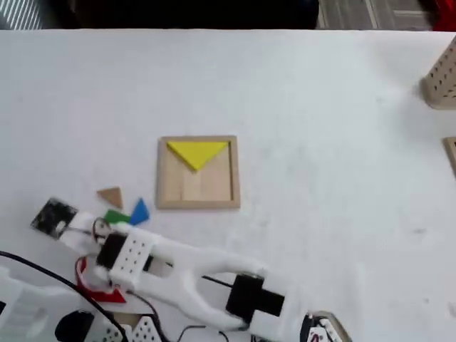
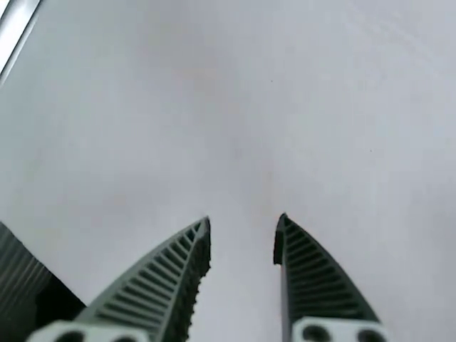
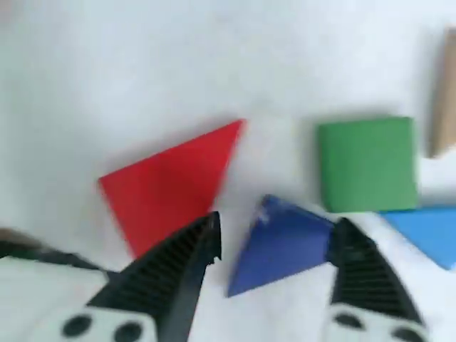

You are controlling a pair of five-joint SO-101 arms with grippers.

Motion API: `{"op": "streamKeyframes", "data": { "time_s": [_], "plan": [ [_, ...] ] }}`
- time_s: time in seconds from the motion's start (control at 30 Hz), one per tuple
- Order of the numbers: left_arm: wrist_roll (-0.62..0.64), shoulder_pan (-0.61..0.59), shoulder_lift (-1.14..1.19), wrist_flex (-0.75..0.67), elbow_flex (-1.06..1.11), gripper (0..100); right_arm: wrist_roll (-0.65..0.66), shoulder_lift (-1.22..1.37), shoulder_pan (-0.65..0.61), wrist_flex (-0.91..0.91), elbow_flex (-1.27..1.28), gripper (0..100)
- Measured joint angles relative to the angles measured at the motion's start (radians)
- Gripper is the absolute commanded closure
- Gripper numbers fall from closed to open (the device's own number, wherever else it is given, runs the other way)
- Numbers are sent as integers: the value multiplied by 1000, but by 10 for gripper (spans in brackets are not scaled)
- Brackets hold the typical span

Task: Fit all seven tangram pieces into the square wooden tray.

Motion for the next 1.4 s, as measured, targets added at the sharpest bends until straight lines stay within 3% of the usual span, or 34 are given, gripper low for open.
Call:
{"op": "streamKeyframes", "data": {
  "time_s": [0.2,0.77,1.17,1.4],
  "plan": [
    [0,-2,0,-8,0,838,-2,-6,-52,-35,2,982],
    [0,-2,0,-9,-2,838,-189,114,-60,-127,-35,980],
    [0,2,0,-9,-2,838,-175,135,75,-195,-35,981],
    [0,2,0,-9,-2,838,-127,114,81,-164,-35,981]
  ]
}}
